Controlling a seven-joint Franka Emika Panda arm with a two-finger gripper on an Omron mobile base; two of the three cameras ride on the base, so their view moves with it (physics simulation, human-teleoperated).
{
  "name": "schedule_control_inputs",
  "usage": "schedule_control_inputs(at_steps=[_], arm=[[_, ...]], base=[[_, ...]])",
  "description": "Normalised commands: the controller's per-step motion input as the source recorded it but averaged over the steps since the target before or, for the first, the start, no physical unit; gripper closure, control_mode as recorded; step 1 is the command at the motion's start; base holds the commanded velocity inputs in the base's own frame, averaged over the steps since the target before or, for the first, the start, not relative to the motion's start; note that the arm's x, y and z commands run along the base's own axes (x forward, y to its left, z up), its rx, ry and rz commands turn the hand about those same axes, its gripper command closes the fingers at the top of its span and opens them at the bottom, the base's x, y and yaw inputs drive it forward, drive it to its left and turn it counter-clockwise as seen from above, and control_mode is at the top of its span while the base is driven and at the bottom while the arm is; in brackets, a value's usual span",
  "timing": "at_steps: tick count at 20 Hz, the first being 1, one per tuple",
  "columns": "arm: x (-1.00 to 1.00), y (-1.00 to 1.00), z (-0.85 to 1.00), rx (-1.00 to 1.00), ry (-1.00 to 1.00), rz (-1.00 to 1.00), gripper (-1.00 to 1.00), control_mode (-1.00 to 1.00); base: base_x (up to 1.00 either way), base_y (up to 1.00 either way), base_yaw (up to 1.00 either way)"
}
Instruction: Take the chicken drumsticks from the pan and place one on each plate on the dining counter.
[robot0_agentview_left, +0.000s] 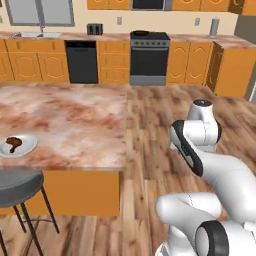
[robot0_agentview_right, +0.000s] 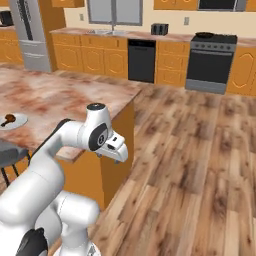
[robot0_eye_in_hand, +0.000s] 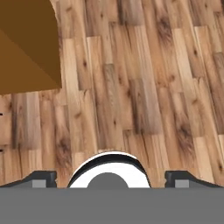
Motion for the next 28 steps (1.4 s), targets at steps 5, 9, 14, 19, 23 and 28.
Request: schedule_control_inputs(at_steps=[5, 9, 14, 19, 23, 28], arm=[[0.00, 0.00, 0.00, 0.00, 0.00, 0.00, -1.00, 1.00], [0.00, 0.00, 0.00, 0.00, 0.00, 0.00, -1.00, 1.00], [0.00, 0.00, 0.00, 0.00, 0.00, 0.00, -1.00, 1.00], [0.00, 0.00, 0.00, 0.00, 0.00, 0.00, -1.00, 1.00], [0.00, 0.00, 0.00, 0.00, 0.00, 0.00, -1.00, 1.00], [0.00, 0.00, 0.00, 0.00, 0.00, 0.00, -1.00, 1.00]], base=[[0.41, -0.87, -0.03], [0.83, -0.61, 0.00], [0.93, -0.34, 0.00], [0.98, -0.17, 0.00], [1.00, -0.16, 0.00], [1.00, -0.16, 0.00]])
